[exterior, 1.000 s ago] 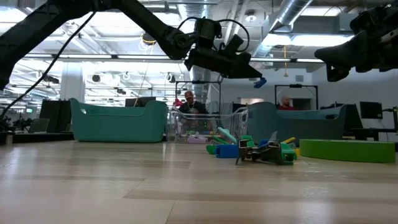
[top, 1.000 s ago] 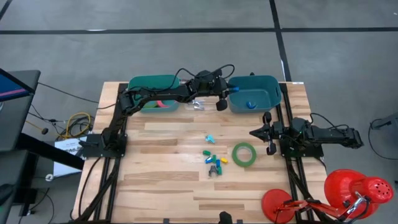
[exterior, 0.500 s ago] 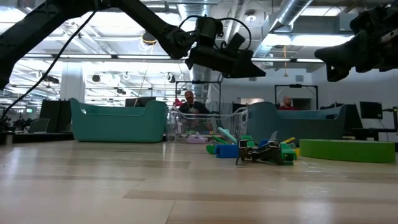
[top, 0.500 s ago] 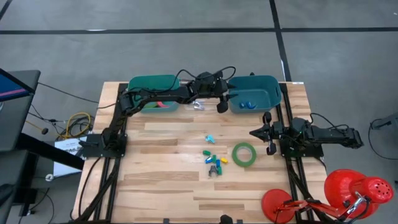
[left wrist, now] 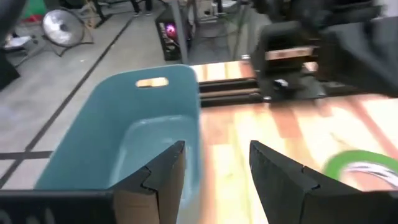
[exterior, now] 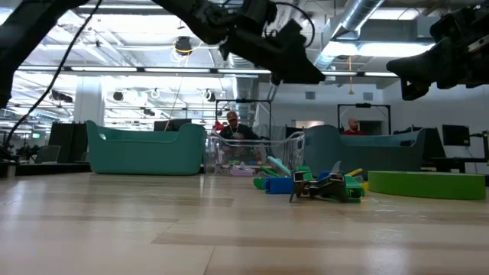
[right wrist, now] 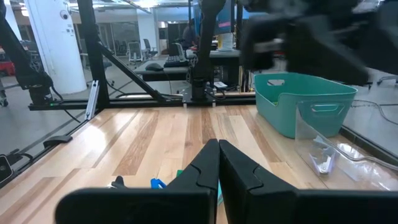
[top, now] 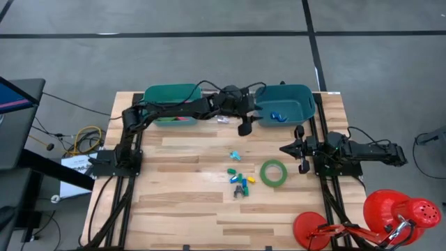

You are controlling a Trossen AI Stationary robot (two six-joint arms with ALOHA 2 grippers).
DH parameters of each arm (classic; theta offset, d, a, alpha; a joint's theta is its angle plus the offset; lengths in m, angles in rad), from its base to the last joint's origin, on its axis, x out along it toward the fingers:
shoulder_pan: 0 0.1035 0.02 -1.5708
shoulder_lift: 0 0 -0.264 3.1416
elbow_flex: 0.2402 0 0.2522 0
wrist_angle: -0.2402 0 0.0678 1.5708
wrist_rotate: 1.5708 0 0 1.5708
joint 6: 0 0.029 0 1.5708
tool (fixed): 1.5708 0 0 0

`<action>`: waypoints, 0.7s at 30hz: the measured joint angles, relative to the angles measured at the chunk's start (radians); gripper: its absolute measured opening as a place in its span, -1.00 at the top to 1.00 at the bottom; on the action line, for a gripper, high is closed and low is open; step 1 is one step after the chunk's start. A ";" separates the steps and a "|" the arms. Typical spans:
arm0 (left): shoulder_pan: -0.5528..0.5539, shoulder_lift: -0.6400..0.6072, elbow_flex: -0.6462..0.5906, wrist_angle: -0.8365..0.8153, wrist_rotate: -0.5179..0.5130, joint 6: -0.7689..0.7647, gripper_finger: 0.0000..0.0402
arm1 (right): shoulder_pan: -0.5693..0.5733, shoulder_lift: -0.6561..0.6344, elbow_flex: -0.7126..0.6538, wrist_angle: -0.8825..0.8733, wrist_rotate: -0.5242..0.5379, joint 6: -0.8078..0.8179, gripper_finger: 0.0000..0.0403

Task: Pick and place Stapler, Stapler remover, tape
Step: Put the green tape into the green bin

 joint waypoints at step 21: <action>-0.123 -0.430 -0.449 -0.011 -0.012 -0.003 0.16 | 0.000 0.000 0.000 0.000 0.000 0.000 1.00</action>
